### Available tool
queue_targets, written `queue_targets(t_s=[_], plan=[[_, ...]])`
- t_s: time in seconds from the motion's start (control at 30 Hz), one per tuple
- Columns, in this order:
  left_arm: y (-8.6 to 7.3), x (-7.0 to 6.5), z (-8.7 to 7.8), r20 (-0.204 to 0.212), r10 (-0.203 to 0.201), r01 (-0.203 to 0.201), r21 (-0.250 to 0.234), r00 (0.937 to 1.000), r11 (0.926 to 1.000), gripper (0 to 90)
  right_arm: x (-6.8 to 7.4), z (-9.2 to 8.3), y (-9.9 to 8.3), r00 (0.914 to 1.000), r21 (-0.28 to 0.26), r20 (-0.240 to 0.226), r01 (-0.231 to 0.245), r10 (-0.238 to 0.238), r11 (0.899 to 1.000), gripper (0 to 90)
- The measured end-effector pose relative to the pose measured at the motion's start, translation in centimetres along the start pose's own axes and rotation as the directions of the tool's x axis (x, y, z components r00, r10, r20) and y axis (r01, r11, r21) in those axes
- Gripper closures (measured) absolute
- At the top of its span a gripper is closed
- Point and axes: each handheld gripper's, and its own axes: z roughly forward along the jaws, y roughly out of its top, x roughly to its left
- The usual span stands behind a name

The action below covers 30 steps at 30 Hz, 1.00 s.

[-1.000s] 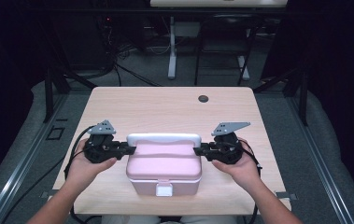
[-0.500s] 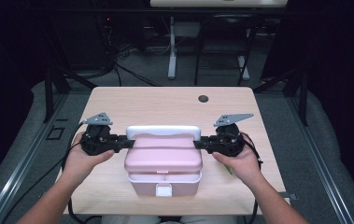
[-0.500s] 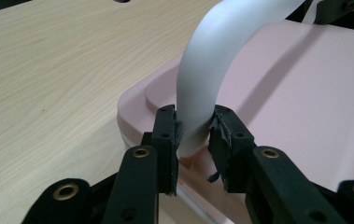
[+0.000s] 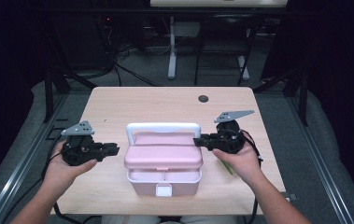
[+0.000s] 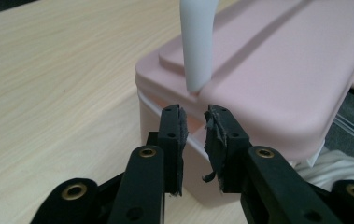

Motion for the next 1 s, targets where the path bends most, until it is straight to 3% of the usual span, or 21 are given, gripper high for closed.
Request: queue_targets(t_s=[0.3,0.67,1.0], plan=[[-1.9,-0.9,2.0,0.040,0.010,-0.011,0.038,0.9992,0.9992,89.0,0.0,0.0,0.2,1.0000,0.001,0.004,-0.003,0.003,1.000,75.1],[-1.6,-2.8,4.5,0.096,0.065,-0.073,0.086,0.9933,0.9936,90.0,0.0,0.0,0.2,1.0000,-0.003,0.005,-0.002,0.002,1.000,75.0],[-1.3,-3.6,4.5,0.122,0.083,-0.094,0.086,0.9890,0.9919,90.0,0.0,0.0,0.1,1.0000,-0.002,0.008,0.005,-0.005,1.000,74.9]])
